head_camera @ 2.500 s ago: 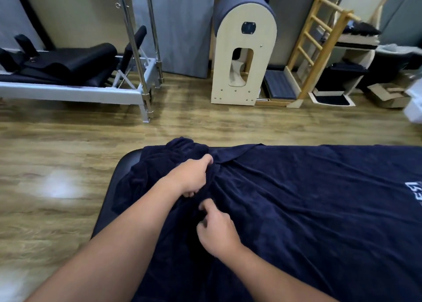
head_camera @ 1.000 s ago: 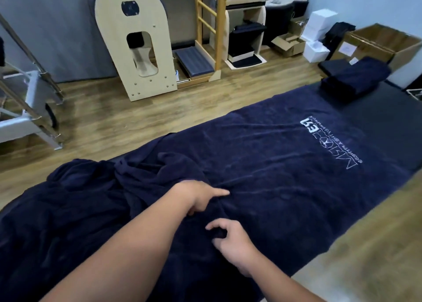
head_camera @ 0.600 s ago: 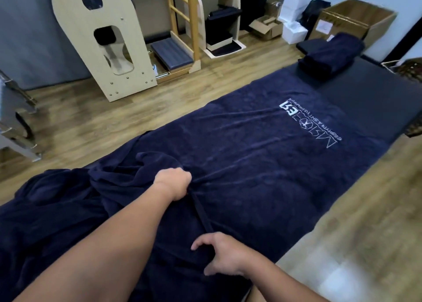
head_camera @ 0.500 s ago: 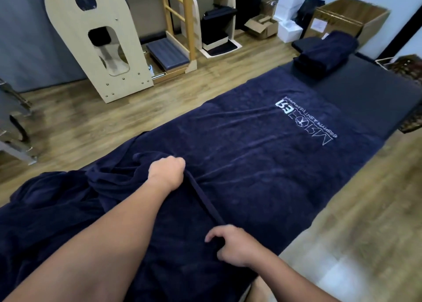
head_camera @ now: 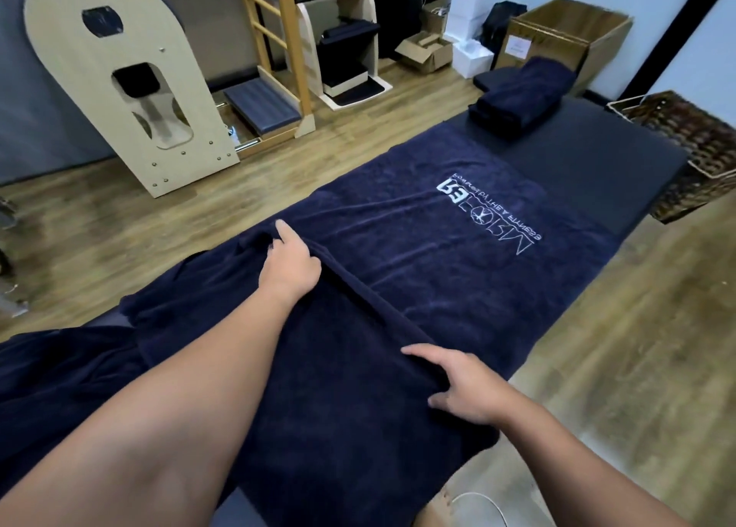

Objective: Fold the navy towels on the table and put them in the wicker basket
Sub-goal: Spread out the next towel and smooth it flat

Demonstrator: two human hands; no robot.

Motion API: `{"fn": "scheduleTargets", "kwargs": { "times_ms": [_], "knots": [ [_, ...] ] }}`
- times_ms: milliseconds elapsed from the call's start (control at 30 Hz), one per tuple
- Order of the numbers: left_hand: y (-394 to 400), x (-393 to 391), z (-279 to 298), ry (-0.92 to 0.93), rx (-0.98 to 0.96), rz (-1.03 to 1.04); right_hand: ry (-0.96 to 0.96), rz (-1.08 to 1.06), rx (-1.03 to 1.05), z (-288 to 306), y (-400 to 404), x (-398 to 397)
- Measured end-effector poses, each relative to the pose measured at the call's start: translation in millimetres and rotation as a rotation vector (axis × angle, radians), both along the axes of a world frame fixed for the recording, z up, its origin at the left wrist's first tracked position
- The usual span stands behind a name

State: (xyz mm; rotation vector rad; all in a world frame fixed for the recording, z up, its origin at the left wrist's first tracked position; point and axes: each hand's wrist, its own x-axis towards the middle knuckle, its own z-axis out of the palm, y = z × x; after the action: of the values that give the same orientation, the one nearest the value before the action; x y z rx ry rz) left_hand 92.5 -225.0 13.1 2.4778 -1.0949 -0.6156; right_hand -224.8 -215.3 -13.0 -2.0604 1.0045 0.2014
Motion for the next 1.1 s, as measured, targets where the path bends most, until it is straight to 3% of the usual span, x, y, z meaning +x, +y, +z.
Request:
{"fn": "scheduleTargets", "kwargs": {
  "times_ms": [67, 233, 400, 800, 1100],
  "knots": [
    [-15, -12, 1, 0.052, -0.024, 0.038, 0.055, -0.067, -0.087, -5, -18, -21],
    [-59, -38, 8, 0.114, -0.114, 0.078, -0.028, -0.271, -0.176, -15, -59, -63],
    [-109, -61, 13, 0.131, -0.195, 0.109, 0.043, -0.229, -0.3, -10, -100, -89],
    [-245, -103, -25, 0.066, -0.139, 0.093, 0.146, -0.078, -0.254, -31, -217, -130],
    [-354, -140, -35, 0.098, -0.066, 0.056, 0.186, -0.147, -0.297, -33, -309, -172]
  ]
}}
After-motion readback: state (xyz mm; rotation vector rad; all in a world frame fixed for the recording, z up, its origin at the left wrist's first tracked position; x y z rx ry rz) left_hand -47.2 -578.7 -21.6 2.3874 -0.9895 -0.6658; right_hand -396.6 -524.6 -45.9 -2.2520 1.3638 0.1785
